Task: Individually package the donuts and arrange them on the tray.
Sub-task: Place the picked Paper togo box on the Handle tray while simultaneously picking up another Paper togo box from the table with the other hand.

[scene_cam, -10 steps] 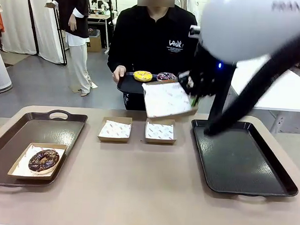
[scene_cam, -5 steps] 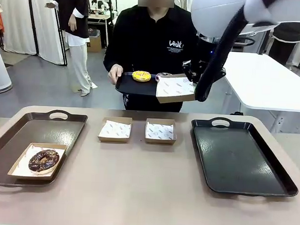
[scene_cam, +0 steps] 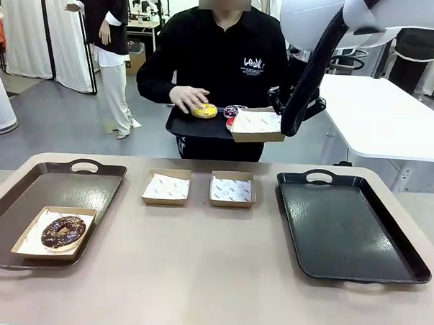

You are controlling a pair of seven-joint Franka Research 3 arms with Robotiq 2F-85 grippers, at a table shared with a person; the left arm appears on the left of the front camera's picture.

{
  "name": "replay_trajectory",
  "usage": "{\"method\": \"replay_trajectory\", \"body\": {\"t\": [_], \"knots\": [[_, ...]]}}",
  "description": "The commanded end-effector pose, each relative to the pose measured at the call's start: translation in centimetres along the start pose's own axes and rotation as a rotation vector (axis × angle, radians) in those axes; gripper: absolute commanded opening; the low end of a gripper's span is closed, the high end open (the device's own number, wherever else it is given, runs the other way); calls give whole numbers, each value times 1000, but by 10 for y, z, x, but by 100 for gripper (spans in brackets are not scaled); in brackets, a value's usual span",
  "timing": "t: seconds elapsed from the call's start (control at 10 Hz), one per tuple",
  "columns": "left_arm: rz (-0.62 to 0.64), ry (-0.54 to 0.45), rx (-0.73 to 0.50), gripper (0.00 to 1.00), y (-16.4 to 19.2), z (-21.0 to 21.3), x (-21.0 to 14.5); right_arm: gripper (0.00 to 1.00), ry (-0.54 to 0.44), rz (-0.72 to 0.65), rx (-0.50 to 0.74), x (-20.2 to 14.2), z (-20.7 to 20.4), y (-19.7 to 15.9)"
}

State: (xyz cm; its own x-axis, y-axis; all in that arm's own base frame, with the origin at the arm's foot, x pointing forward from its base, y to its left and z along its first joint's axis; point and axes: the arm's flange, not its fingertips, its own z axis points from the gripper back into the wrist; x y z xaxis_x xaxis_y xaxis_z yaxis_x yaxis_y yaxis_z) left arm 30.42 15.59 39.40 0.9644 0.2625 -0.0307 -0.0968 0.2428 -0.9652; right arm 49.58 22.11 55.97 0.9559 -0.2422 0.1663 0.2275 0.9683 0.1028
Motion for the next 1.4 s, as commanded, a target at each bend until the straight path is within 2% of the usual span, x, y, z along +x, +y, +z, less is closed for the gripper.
{"method": "replay_trajectory", "body": {"t": [0.0,1.3], "knots": [[-14,-2,-13,100,-1,1,0,0,-3,6,-2,-4,0,2],[-14,-2,-13,100,-1,1,0,0,-3,6,-2,-4,0,2]]}}
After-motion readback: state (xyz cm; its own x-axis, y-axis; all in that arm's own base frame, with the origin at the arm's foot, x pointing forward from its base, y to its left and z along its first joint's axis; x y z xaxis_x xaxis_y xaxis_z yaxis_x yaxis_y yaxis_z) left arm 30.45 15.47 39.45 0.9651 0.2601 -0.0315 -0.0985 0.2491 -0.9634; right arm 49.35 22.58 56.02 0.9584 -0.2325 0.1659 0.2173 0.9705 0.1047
